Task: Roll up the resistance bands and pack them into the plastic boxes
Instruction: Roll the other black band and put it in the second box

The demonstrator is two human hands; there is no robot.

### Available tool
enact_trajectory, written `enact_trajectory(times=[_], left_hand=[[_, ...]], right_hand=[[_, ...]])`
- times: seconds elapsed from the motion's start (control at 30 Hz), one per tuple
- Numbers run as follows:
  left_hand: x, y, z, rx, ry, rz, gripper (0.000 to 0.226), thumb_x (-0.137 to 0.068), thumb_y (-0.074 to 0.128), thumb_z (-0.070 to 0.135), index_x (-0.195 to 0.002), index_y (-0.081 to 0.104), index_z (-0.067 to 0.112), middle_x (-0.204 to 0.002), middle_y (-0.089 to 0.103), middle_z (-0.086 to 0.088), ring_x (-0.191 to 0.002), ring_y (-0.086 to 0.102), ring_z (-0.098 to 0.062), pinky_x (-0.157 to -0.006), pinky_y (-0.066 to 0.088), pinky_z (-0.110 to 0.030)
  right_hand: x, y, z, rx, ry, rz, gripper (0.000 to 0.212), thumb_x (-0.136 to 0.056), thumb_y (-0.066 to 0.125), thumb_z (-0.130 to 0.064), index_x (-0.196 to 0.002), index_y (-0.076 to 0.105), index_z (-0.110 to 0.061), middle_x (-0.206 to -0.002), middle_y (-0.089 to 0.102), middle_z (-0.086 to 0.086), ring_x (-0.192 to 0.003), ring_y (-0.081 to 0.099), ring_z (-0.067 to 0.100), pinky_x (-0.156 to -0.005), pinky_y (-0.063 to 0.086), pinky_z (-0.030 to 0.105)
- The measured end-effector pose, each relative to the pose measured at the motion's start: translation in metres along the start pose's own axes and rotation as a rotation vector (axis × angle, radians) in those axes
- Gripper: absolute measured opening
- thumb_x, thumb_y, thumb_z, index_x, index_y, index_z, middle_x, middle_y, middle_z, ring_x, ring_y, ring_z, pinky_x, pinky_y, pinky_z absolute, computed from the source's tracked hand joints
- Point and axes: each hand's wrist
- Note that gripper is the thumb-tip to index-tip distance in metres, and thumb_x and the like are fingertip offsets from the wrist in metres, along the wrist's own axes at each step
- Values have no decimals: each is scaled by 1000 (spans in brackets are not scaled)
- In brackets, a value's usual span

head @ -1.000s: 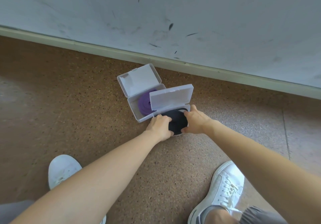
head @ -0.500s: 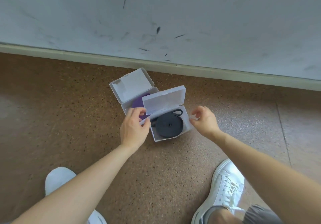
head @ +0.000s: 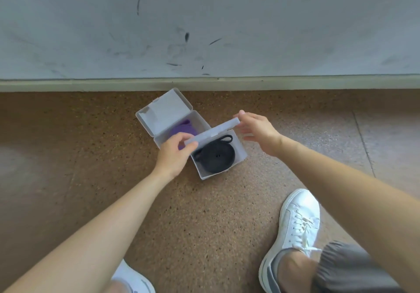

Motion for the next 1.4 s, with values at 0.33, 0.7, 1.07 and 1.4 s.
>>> enact_trajectory(times=[0.33, 0.7, 1.07, 1.4], left_hand=[[5, 27, 7, -834, 266, -298, 93, -62, 76, 70, -138, 37, 32, -161, 28, -5, -148, 25, -27, -118, 27, -43], [-14, 55, 9, -1029, 320, -276, 124, -58, 78, 63, -156, 12, 26, -149, 37, -13, -129, 43, -31, -105, 43, -42], [-7, 46, 11, -587, 130, -600, 93, -59, 78, 58, -140, 34, 43, -136, 49, 6, -113, 52, -18, -91, 50, -40], [-6, 36, -9, -268, 31, -578, 70, -88, 74, 46, -151, 46, 34, -155, 47, 10, -139, 46, -12, -112, 37, -31]], right_hand=[[5, -1, 42, 239, -34, 109, 21, -88, 77, -17, -108, 70, -18, -97, 64, 2, -89, 63, 19, -74, 56, 34], [10, -7, 60, 142, -25, -179, 82, -87, 81, -23, -156, 37, -28, -134, 58, -1, -111, 65, 11, -88, 53, 24], [19, -13, 47, 842, -78, -374, 88, -75, 89, -40, -150, 44, -39, -165, 20, 7, -150, 26, 33, -118, 30, 48], [20, -2, 53, 729, -147, -249, 58, -84, 79, -48, -135, 58, -32, -152, 40, 8, -142, 39, 30, -115, 37, 46]])
Point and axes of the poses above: each hand's wrist, its own x-axis away from the middle knuckle, its own y-axis out of the palm, z = x × y
